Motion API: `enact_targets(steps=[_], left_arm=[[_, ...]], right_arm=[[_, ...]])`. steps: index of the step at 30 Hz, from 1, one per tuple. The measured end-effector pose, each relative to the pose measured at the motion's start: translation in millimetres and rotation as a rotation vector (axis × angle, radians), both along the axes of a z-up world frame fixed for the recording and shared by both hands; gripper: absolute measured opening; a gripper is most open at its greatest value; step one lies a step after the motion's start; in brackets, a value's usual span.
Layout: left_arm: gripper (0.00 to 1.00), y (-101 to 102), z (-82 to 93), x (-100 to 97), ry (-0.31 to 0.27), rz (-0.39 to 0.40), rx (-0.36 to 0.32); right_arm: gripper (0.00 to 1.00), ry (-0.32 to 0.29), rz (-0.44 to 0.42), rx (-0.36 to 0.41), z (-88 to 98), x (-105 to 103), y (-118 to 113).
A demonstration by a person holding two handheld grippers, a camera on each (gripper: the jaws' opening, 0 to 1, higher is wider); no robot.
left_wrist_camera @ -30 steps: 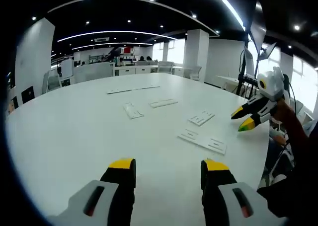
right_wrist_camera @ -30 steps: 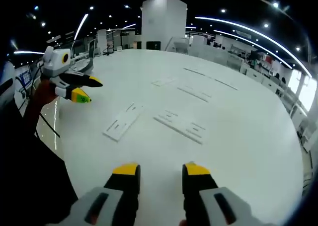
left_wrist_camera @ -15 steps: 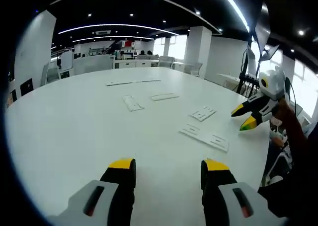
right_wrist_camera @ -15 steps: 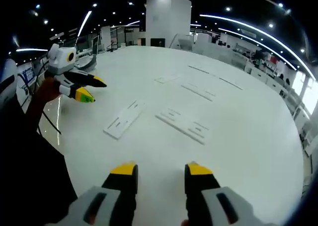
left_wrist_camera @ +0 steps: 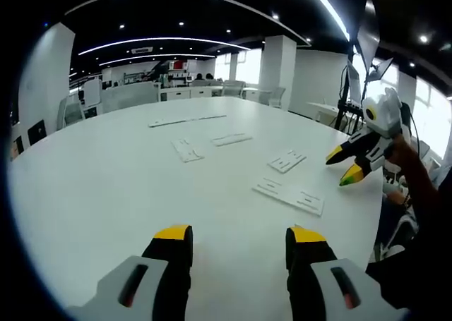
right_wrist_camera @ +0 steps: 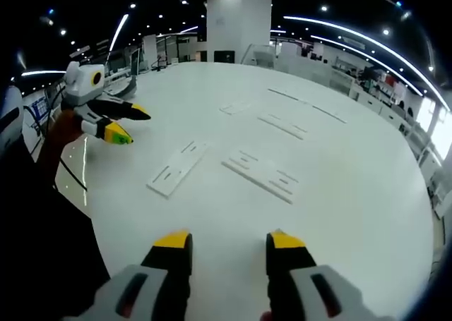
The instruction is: Locate the socket holder cover, grip the socket holder cover, clip it into the socket holder slot.
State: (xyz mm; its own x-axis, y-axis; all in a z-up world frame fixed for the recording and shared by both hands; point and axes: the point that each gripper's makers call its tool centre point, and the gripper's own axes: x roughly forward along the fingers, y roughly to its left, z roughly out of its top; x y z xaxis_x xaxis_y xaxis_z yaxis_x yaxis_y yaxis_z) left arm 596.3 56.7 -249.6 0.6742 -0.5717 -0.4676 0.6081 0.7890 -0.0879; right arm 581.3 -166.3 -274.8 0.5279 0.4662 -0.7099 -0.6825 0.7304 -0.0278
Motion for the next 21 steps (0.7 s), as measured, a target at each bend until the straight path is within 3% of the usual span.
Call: enact_targets(steps=[21], left_arm=[[0.52, -0.5, 0.6, -0.1, -0.01, 0.016, 0.004]], right_arm=[[0.42, 0.034, 0.004, -0.039, -1.7, 1.7, -8.0]])
